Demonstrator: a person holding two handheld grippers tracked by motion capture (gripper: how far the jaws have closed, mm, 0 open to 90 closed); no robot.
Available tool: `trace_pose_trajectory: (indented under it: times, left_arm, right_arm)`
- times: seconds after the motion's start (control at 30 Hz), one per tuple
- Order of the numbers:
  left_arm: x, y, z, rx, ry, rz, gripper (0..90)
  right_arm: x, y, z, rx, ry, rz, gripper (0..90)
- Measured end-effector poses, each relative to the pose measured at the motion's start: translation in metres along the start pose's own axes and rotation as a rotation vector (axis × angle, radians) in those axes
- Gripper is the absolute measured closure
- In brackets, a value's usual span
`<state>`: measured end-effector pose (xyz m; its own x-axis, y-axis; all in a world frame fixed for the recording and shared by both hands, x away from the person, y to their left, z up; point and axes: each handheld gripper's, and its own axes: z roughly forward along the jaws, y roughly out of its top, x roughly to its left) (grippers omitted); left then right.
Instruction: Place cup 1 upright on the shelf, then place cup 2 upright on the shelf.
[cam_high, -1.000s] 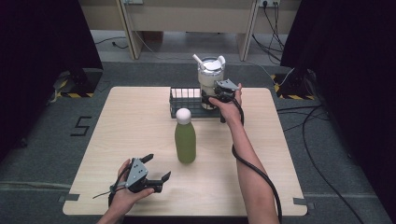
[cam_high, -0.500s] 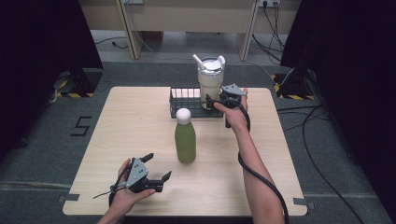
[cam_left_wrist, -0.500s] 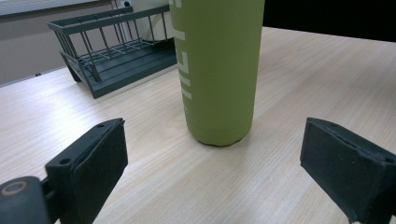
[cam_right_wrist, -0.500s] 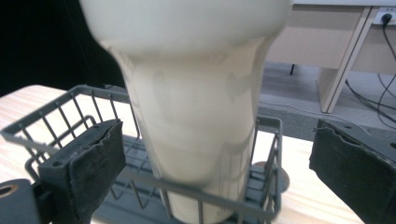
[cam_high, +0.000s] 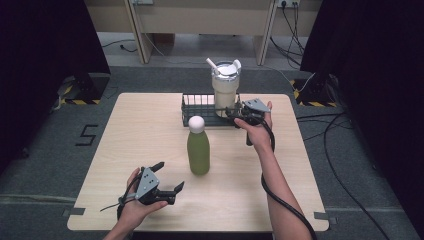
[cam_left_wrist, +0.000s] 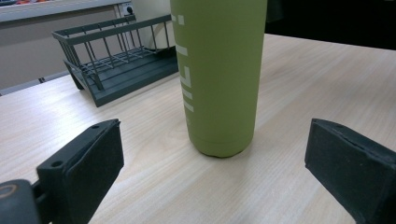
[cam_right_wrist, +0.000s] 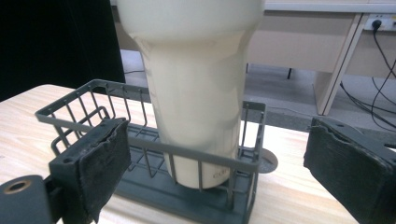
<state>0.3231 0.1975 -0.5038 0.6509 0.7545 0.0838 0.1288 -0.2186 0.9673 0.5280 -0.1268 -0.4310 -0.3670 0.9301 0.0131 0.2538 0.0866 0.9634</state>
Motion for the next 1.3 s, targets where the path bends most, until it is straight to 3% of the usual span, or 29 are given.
trace_pose_trajectory:
  times: [0.6, 0.93, 1.3]
  left_arm:
    - [0.001, 0.004, -0.005, -0.022, 0.017, 0.000, 2.6]
    - [0.001, 0.009, -0.001, -0.040, 0.020, -0.012, 1.9]
    - [-0.001, 0.019, 0.001, -0.071, 0.013, -0.001, 0.5]
  right_arm:
    - [-0.021, -0.030, -0.065, -0.010, -0.054, 0.023, 7.5]
    - [-0.034, -0.053, -0.093, -0.009, -0.085, 0.062, 8.0]
    - [-0.039, -0.065, -0.118, -0.017, -0.111, 0.053, 8.1]
